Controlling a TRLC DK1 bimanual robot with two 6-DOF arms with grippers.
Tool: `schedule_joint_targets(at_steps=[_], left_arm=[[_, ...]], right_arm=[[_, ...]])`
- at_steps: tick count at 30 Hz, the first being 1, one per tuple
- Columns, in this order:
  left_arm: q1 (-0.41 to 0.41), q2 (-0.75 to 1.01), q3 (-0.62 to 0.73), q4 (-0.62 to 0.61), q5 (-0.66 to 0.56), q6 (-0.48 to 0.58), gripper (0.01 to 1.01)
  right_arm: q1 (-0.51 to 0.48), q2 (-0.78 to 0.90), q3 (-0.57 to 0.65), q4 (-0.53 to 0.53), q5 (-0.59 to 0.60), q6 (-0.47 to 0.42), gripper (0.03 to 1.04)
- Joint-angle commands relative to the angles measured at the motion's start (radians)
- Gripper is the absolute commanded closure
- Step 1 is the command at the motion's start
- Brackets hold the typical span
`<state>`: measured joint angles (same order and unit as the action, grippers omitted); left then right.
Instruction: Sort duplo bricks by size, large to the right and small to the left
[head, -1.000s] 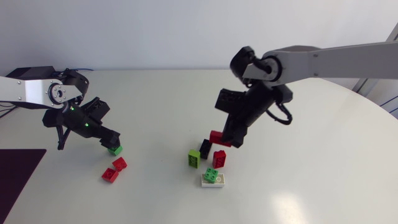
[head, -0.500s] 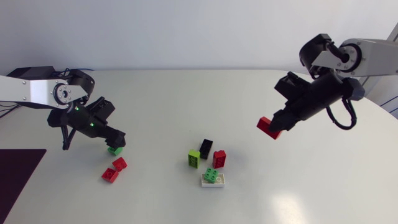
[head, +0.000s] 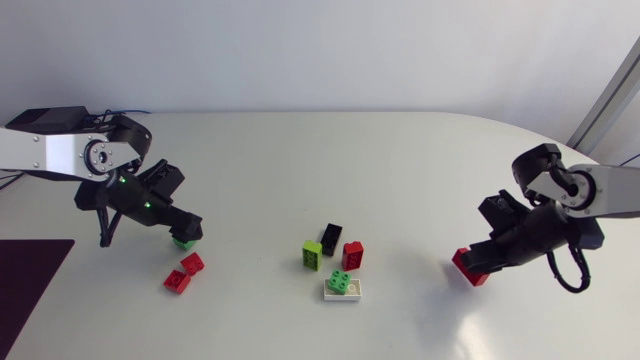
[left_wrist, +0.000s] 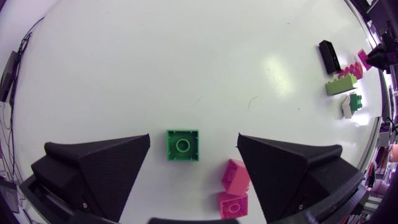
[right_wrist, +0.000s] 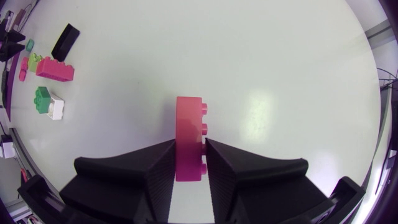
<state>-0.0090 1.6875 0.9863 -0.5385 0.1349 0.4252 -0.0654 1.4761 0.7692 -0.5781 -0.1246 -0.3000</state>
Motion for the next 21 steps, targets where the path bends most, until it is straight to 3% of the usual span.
schedule_joint_targets(at_steps=[1, 3, 5, 8, 13, 21], left_arm=[[-0.013, -0.026, -0.034, 0.003, 0.009, -0.013, 0.052], [-0.013, -0.034, -0.038, 0.003, 0.009, -0.013, 0.052], [-0.013, -0.037, -0.038, 0.003, 0.009, -0.013, 0.052], [-0.013, -0.045, -0.037, 0.002, 0.009, -0.013, 0.052], [-0.013, -0.054, -0.04, 0.002, 0.009, -0.013, 0.052], [-0.011, -0.075, -0.046, -0.002, 0.009, -0.011, 0.052]], right_arm=[[-0.001, 0.006, -0.053, 0.038, 0.017, 0.036, 0.83], [0.006, 0.015, -0.056, 0.047, 0.036, 0.053, 0.81], [0.018, 0.015, -0.038, 0.046, 0.079, 0.071, 0.73], [0.067, 0.01, 0.01, 0.023, 0.157, 0.102, 0.25], [0.159, 0.02, 0.131, -0.028, 0.215, 0.197, 0.2], [0.397, 0.121, 0.461, -0.287, 0.206, 0.424, 0.2]])
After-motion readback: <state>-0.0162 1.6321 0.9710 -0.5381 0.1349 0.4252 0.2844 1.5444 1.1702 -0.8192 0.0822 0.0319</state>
